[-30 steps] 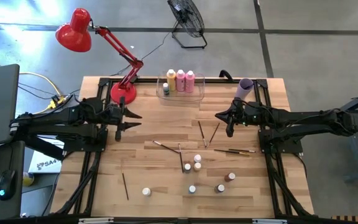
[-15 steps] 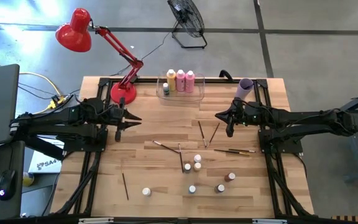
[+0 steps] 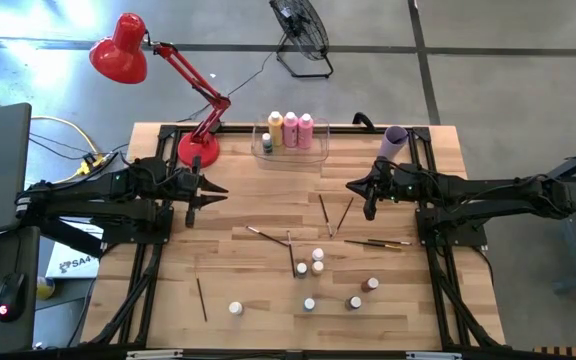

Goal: Pick & Place Paint Supplies
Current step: Put the small white paint bottle into the transparent bin

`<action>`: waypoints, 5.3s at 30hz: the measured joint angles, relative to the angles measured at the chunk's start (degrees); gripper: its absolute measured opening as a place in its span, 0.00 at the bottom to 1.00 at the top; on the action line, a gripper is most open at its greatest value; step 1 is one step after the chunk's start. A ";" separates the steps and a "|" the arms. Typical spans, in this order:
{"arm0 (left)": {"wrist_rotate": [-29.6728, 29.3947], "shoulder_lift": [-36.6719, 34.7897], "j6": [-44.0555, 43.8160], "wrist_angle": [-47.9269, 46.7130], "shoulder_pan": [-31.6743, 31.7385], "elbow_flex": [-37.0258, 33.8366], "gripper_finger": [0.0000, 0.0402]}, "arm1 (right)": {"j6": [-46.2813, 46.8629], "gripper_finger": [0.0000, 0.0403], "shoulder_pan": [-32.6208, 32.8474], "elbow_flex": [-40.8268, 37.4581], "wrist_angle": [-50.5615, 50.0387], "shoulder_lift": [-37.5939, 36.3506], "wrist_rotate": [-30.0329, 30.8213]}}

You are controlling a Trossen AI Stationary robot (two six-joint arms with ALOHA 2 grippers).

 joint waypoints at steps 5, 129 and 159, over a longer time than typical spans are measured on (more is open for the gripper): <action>-0.04 0.00 -0.02 -0.01 0.01 0.00 0.16 | 0.00 0.02 0.00 0.00 -0.01 0.00 -0.01; 5.99 30.69 -31.98 -5.36 -34.61 21.34 0.61 | 7.74 0.02 0.00 0.00 0.22 0.02 -1.62; 3.31 53.07 -26.83 -18.88 -42.77 29.03 0.61 | 7.74 0.02 0.00 0.00 -1.53 0.02 -1.53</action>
